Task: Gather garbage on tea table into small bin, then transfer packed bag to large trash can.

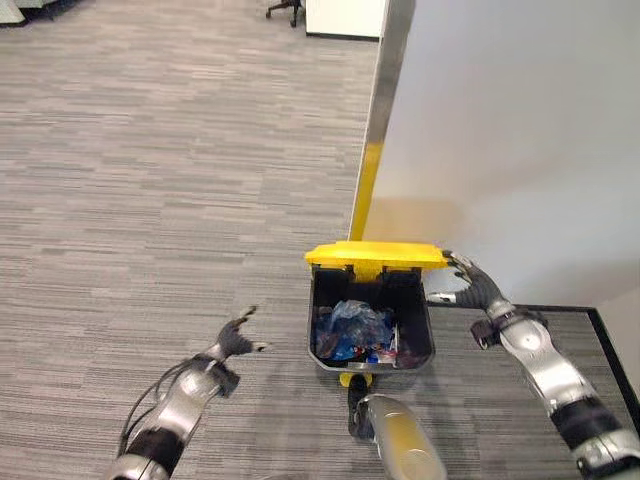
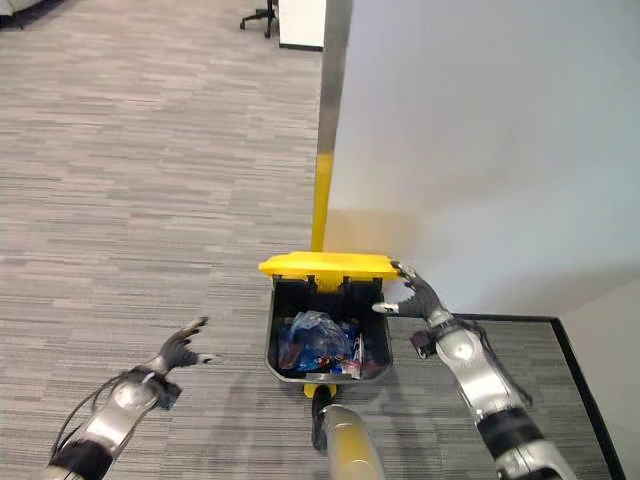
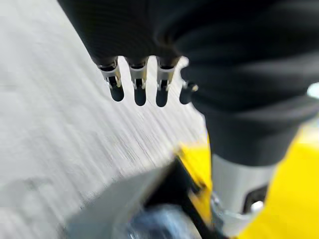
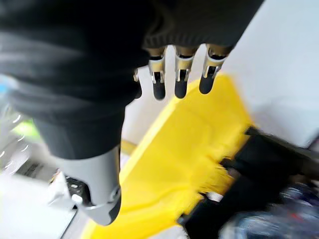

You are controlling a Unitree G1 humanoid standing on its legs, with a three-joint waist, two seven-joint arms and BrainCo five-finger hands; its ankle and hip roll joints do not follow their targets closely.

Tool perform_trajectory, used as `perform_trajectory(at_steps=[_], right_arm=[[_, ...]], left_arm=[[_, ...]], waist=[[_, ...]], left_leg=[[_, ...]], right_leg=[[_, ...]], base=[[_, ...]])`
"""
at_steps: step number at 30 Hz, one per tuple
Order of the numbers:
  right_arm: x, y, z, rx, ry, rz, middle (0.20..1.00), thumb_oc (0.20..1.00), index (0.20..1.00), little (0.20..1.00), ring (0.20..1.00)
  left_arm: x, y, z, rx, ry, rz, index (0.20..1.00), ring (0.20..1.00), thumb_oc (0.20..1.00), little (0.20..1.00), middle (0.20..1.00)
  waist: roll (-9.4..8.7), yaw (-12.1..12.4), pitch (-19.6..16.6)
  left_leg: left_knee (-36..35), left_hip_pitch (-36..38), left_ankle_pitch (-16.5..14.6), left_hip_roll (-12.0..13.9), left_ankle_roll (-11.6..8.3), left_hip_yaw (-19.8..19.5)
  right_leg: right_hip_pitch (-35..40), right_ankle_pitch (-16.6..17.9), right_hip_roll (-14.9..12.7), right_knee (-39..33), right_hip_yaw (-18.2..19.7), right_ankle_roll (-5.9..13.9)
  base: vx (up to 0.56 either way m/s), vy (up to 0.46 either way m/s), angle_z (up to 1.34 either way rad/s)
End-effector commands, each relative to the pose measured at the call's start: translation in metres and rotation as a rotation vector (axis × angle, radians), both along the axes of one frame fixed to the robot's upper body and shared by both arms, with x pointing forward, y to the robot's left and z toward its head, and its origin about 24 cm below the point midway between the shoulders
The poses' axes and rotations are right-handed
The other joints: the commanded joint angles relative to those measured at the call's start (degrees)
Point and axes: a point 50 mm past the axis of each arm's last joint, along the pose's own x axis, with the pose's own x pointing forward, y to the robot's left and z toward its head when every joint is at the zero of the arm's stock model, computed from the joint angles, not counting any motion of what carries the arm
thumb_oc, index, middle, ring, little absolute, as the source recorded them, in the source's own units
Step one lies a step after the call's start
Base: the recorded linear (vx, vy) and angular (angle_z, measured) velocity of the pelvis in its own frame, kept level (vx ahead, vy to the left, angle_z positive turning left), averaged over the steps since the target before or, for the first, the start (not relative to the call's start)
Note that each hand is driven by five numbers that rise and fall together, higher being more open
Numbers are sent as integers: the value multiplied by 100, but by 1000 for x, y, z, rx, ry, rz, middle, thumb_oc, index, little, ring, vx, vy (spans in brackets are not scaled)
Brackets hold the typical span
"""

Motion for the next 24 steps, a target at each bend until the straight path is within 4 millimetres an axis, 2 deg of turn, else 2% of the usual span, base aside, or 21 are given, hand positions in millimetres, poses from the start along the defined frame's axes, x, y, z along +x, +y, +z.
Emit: perform_trajectory(at_steps=[1, 2, 3, 4, 5, 6, 7, 8, 9, 11, 12, 17, 24], right_arm=[[-5, 8, 4, 24, -44, 52, 1000, 1000, 1000, 1000, 1000], [-15, 5, -6, 26, -9, 41, 1000, 1000, 1000, 1000, 1000], [-34, -4, -25, 25, 73, 7, 1000, 1000, 1000, 1000, 1000], [-35, -4, -26, 26, 74, 7, 1000, 1000, 1000, 1000, 1000], [-54, -7, -49, 19, 172, -29, 1000, 1000, 1000, 1000, 1000], [-64, -14, -60, 5, 217, -75, 1000, 1000, 1000, 1000, 1000], [-71, -16, -66, 20, 237, -103, 1000, 1000, 1000, 1000, 1000], [-71, -16, -66, 21, 237, -103, 1000, 1000, 1000, 1000, 1000], [-80, -18, -77, 25, 295, -126, 1000, 1000, 1000, 1000, 1000], [-81, -18, -81, 36, 310, -144, 1000, 1000, 1000, 1000, 1000], [-86, -26, -83, 24, 329, -168, 1000, 1000, 1000, 1000, 1000], [-93, -41, -87, 22, 361, -230, 1000, 1000, 1000, 1000, 1000], [-97, -49, -88, 30, 368, -279, 1000, 1000, 1000, 1000, 1000]], left_arm=[[-14, 17, 11, -57, -54, 55, 1000, 1000, 1000, 1000, 1000], [-25, 21, 8, -71, -35, 86, 1000, 1000, 1000, 1000, 1000], [-44, 29, 2, -90, -4, 145, 1000, 1000, 1000, 1000, 1000], [-44, 30, 2, -89, -3, 145, 1000, 1000, 1000, 1000, 1000], [-58, 36, -4, -105, 24, 204, 1000, 1000, 1000, 1000, 1000], [-63, 40, -7, -84, 40, 236, 1000, 1000, 1000, 1000, 1000], [-61, 37, -5, -100, 18, 222, 1000, 1000, 1000, 1000, 1000], [-61, 37, -5, -100, 18, 222, 1000, 1000, 1000, 1000, 1000], [-61, 38, -5, -107, 23, 227, 1000, 1000, 1000, 1000, 1000], [-64, 36, -9, -126, 28, 249, 1000, 1000, 1000, 1000, 1000], [-69, 35, -12, -148, 44, 256, 1000, 1000, 1000, 1000, 1000], [-74, 32, -19, -160, 83, 253, 1000, 1000, 1000, 1000, 1000], [-77, 30, -22, -174, 100, 254, 1000, 1000, 1000, 1000, 1000]], waist=[[-60, 222, 211], [-29, 253, 143], [117, 326, 29], [107, 325, 13], [242, 406, -87], [213, 455, -105], [118, 528, -181], [124, 520, -184], [26, 564, -360], [32, 582, -404], [48, 565, -495], [111, 516, -615], [129, 504, -634]], left_leg=[[-594, 269, 2, -361, 411, 194], [-721, 193, 106, -369, 446, 233], [-986, 25, 358, -300, 537, 334], [-996, 9, 379, -309, 537, 335], [-1206, -144, 632, -196, 555, 339], [-1202, -242, 702, -179, 508, 353], [-1212, -386, 775, -217, 407, 223], [-1219, -391, 791, -209, 404, 213], [-1319, -552, 891, -164, 345, 270], [-1355, -567, 911, -122, 320, 366], [-1444, -601, 999, -76, 274, 391], [-1611, -582, 1163, 20, 161, 470], [-1768, -491, 1285, 66, 105, 442]], right_leg=[[-524, 516, -389, -348, -13, 1087], [-429, 379, -365, -67, 59, 1005], [-199, 49, -298, 782, 218, 878], [-212, 67, -304, 766, 222, 876], [-25, -224, -163, 1605, 437, 829], [169, -207, -147, 1544, 572, 870], [693, -654, -63, 849, 559, 757], [708, -627, -56, 810, 544, 754], [938, -836, 100, 201, 522, 750], [995, -788, 141, -58, 549, 758], [1175, -777, 286, -542, 693, 724], [1477, -700, 377, -1129, 665, 623], [1672, -631, 418, -1464, 695, 573]], base=[[-400, 104, -59], [-559, 160, -66], [-253, 77, -43], [-296, 62, -38], [-184, -45, -32], [-189, -151, -28], [-68, -160, -2], [-48, -213, 14], [-37, -158, 2], [-12, -143, -15], [10, -76, -45], [22, -89, -19], [32, -40, -1]])
